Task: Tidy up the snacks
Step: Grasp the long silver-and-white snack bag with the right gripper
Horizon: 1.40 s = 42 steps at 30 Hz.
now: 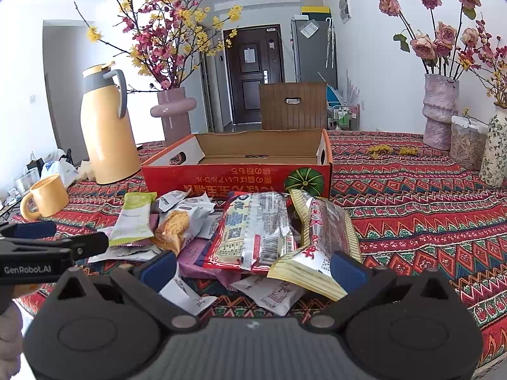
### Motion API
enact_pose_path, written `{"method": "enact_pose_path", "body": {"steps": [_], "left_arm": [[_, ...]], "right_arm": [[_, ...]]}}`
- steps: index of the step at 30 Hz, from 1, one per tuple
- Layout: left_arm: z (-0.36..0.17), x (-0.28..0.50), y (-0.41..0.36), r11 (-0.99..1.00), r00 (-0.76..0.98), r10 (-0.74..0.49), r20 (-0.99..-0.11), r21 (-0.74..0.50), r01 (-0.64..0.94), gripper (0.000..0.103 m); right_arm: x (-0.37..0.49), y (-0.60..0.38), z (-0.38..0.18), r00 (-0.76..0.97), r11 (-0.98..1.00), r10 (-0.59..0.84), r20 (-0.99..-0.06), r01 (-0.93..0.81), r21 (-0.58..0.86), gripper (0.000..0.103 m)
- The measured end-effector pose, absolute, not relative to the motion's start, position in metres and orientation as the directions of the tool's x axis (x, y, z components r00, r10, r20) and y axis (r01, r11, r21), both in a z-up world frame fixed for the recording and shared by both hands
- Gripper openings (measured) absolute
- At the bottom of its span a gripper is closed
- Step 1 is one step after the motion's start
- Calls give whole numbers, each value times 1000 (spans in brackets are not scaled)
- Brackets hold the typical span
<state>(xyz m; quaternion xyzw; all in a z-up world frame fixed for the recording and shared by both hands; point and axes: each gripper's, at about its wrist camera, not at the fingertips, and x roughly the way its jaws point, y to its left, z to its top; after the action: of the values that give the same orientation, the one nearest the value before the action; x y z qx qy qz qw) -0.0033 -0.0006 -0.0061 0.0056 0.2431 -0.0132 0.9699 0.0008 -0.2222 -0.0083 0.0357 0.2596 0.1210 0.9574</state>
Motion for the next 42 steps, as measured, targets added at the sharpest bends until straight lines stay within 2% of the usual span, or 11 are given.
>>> {"method": "enact_pose_path", "body": {"steps": [15,25,33,40,42], "left_arm": [[-7,2,3,1000,878,-10,-478,-2,10,103],[-10,15,6,1000,871,11,-492,-2,-14,103],[-11,29,6,999,860,31,-509,5,-34,103],[-12,42,6,999,844,42,-535,-5,-52,103],[-12,45,6,998,841,43,-540,-10,-58,103]], "right_arm": [[6,-230,-4,846,972,232,-480,-192,132,103],[45,-267,-10,826,975,204,-526,-121,187,102],[88,-286,-28,767,965,236,-596,-111,238,84],[115,-296,-47,720,948,279,-635,-104,299,79],[119,-298,-52,708,942,299,-640,-110,318,75]]}}
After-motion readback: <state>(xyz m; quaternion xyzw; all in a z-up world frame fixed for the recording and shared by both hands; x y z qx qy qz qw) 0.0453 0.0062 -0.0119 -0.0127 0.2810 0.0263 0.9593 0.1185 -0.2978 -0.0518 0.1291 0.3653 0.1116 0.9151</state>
